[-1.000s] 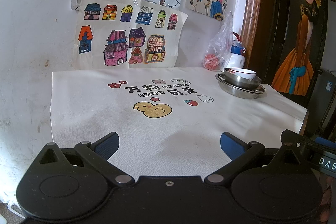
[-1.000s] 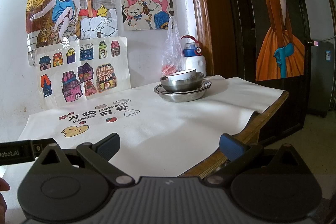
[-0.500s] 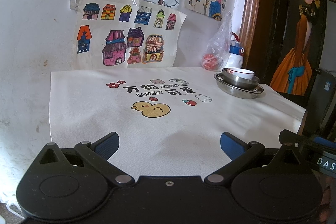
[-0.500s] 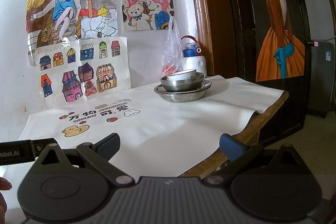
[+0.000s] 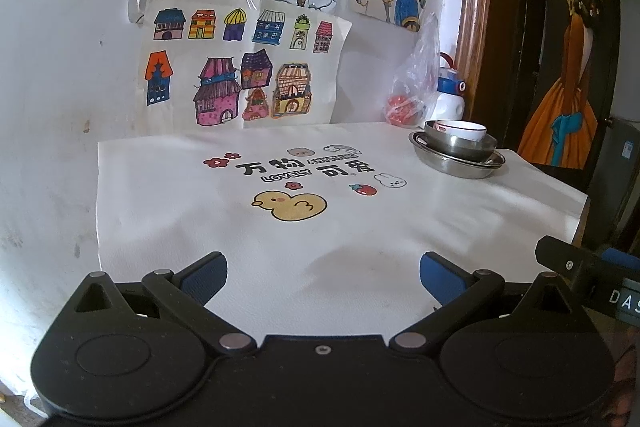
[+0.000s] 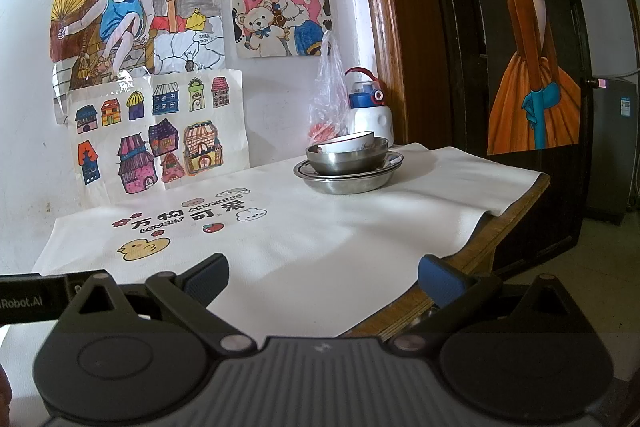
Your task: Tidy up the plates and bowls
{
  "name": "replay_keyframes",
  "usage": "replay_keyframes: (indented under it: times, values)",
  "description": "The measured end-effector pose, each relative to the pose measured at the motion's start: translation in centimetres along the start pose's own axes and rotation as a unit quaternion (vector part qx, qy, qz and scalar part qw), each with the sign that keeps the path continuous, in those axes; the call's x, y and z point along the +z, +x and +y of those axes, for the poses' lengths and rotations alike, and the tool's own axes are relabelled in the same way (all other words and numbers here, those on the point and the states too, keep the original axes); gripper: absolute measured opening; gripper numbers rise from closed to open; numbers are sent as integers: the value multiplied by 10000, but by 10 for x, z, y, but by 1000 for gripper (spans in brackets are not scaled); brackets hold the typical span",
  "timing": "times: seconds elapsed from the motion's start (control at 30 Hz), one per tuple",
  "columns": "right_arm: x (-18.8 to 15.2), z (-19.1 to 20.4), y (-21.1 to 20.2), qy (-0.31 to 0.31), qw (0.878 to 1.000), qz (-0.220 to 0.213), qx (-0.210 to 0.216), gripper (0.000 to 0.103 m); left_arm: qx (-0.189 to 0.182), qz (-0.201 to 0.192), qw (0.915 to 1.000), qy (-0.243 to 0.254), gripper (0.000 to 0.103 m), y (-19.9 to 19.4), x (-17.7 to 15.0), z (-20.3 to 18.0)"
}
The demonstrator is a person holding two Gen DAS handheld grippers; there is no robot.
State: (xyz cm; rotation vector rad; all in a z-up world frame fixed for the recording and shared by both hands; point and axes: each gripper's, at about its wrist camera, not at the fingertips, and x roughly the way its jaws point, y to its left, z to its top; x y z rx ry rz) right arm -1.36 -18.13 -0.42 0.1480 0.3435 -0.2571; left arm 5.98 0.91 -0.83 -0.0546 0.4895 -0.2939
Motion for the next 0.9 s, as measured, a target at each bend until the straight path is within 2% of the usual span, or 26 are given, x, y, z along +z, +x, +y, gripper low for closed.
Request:
replay_keyframes:
  times: [0.9]
  values:
    - [-2,3,0,-15,10000,23,15,103,27,25,10000,55,102,0,2,2]
